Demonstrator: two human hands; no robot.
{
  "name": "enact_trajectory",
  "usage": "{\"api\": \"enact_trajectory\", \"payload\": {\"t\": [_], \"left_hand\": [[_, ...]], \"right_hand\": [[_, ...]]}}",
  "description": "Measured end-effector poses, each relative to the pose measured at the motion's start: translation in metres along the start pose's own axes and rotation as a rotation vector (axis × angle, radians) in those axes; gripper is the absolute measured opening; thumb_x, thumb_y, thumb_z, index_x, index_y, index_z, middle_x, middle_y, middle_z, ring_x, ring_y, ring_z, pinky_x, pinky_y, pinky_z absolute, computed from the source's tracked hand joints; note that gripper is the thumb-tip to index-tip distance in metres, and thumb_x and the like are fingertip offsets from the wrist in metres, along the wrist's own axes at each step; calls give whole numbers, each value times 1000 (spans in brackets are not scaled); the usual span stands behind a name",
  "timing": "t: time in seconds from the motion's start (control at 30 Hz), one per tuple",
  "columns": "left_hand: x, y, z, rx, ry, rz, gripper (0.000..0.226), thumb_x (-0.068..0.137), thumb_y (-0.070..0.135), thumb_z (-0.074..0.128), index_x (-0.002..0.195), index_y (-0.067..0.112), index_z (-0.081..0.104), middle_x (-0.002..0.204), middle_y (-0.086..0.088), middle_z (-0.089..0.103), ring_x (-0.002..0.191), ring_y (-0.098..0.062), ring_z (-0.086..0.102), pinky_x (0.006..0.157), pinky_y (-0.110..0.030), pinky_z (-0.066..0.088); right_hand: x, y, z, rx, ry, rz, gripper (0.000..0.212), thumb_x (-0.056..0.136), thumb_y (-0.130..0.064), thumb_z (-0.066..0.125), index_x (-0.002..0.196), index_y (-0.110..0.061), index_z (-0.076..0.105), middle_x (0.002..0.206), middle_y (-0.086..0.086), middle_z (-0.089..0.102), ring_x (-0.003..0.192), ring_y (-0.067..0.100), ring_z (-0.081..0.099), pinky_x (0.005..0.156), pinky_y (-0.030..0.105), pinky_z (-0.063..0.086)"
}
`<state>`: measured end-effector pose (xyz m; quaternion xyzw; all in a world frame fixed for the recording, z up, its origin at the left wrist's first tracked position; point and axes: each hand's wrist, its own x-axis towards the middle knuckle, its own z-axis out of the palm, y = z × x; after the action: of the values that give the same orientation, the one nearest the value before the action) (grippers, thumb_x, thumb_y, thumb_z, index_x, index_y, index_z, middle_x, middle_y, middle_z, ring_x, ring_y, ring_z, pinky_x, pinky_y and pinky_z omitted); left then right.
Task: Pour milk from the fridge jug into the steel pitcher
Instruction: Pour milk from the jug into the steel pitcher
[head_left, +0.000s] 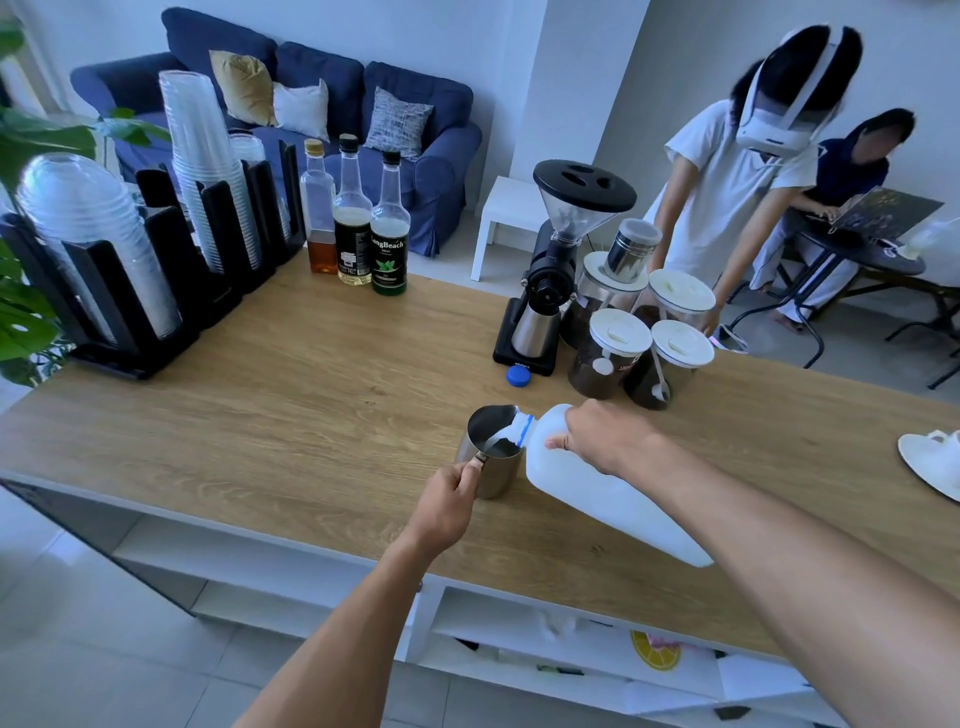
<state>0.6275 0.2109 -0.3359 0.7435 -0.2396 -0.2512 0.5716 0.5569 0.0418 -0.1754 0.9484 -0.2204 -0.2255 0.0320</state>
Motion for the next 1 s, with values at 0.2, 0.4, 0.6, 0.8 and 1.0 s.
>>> {"api": "enact_trajectory", "payload": {"t": [0.2, 0.4, 0.6, 0.8, 1.0], "left_hand": [[1, -2, 0, 3, 8, 9, 45, 105, 37, 38, 67, 15, 30, 58, 6, 26, 53, -9, 21, 49, -24, 19], [1, -2, 1, 3, 11, 10, 44, 105, 36, 38, 67, 15, 30, 58, 7, 26, 53, -9, 21, 50, -25, 18], [1, -2, 0, 5, -2, 6, 44, 105, 36, 37, 65, 20, 27, 56, 10, 26, 53, -9, 21, 51, -27, 19], [1, -2, 1, -5, -6, 24, 47, 106, 35, 38, 62, 23, 24, 54, 12, 25, 51, -8, 19, 50, -27, 17], [0, -2, 0, 4, -1, 24, 48, 105, 37, 38, 62, 23, 24, 53, 13, 25, 50, -8, 19, 49, -25, 17]], "right_hand": [[2, 1, 1, 0, 16, -23, 32, 101, -39, 42, 115, -18, 61, 70, -2, 34, 78, 24, 49, 47, 28, 28], [6, 3, 2, -56, 18, -44, 26, 102, -28, 43, 122, -31, 59, 71, -4, 32, 78, 23, 47, 47, 28, 29], [8, 3, 4, -68, 28, -45, 23, 101, -35, 43, 104, -21, 62, 69, -3, 34, 75, 22, 47, 47, 28, 29], [9, 3, 3, -81, 31, -42, 24, 101, -30, 45, 113, -17, 61, 70, -2, 34, 75, 23, 49, 47, 29, 30], [11, 3, 2, -108, 30, -52, 23, 101, -28, 46, 117, -22, 61, 72, -3, 35, 74, 21, 47, 47, 28, 29]]}}
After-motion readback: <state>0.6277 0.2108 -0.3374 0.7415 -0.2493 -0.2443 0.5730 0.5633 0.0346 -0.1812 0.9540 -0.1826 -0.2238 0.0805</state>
